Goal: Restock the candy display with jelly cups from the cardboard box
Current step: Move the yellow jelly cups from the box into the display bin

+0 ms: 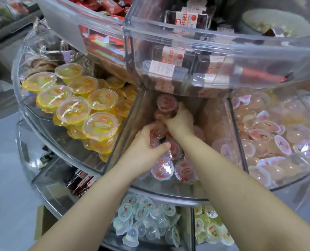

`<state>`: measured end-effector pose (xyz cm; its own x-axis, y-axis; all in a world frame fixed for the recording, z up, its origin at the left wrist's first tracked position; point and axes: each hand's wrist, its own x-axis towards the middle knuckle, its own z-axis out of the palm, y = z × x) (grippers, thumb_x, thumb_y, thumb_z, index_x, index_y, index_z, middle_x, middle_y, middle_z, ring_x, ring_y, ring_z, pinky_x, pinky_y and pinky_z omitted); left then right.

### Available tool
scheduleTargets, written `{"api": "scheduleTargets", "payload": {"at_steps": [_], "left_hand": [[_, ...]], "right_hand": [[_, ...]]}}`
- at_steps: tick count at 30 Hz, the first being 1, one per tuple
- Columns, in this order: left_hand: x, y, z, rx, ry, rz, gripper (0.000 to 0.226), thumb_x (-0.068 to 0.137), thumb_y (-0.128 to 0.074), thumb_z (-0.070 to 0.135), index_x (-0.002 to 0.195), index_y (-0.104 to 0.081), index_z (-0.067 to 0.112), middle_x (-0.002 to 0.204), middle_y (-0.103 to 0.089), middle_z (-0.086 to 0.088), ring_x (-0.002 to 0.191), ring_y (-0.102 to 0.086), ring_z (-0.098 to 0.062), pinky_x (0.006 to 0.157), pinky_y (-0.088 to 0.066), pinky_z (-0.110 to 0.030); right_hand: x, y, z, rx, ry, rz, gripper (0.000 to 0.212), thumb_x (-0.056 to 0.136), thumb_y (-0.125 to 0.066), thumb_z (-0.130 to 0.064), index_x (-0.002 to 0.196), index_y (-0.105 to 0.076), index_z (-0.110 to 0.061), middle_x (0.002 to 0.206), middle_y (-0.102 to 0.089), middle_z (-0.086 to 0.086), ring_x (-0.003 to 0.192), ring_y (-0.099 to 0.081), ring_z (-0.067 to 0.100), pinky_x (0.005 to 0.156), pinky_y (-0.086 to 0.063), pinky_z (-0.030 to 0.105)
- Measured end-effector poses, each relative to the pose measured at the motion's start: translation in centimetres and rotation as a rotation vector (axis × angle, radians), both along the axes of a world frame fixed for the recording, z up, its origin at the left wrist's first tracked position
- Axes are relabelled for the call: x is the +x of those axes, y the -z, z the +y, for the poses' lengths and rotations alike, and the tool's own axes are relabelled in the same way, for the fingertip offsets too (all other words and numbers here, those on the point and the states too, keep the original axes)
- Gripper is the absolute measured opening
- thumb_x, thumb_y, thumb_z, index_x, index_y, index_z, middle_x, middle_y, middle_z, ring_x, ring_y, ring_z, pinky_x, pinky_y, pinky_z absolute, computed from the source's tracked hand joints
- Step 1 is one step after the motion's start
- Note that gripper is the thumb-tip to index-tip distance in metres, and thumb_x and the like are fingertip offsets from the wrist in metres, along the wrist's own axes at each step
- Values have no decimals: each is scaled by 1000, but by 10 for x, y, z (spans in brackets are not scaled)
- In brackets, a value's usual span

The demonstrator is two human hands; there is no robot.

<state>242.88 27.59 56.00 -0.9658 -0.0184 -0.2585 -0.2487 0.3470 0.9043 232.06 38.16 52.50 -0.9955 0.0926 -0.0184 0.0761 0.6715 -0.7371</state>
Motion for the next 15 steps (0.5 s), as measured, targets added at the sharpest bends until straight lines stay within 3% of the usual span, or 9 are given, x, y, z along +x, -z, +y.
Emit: {"api": "scheduleTargets", "payload": {"at_steps": [3,6,10,12,15], "left_hand": [[6,-4,-4,-15,28,28,60,82,-65,31,134,-34,32,139,-43,3,123,-47,-15,104,-40,-41],[16,-15,-7,-12,53,114,50,84,-63,33,123,-33,44,133,-45,12,119,-48,-6,103,-42,-36],[46,-41,-26,137,30,248,41,77,-60,34,114,-47,46,115,-59,20,100,-58,4,89,-49,-20],[73,-52,-48,196,-11,344,34,79,-62,30,109,-56,45,104,-65,17,90,-61,1,80,-48,-13],[120,-55,-95,155,-166,492,25,82,-59,29,103,-62,43,95,-68,12,87,-63,-3,78,-48,-12]], "right_hand": [[4,-3,8,41,-46,-23,71,61,-82,-45,113,-53,-8,108,-66,9,103,-62,29,81,-48,31],[17,-20,22,34,-83,-95,73,60,-82,-46,115,-51,-11,93,-60,-2,91,-61,21,71,-43,26],[57,-58,22,-108,-156,-107,33,73,-75,-35,95,-55,-21,77,-58,-7,79,-62,17,71,-50,31],[88,-80,1,-219,-177,18,19,76,-72,-33,85,-56,-27,69,-58,-8,65,-57,6,62,-45,21],[144,-105,-52,-470,-307,168,13,78,-69,-29,82,-56,-28,65,-58,-8,58,-53,3,57,-43,13]]}}
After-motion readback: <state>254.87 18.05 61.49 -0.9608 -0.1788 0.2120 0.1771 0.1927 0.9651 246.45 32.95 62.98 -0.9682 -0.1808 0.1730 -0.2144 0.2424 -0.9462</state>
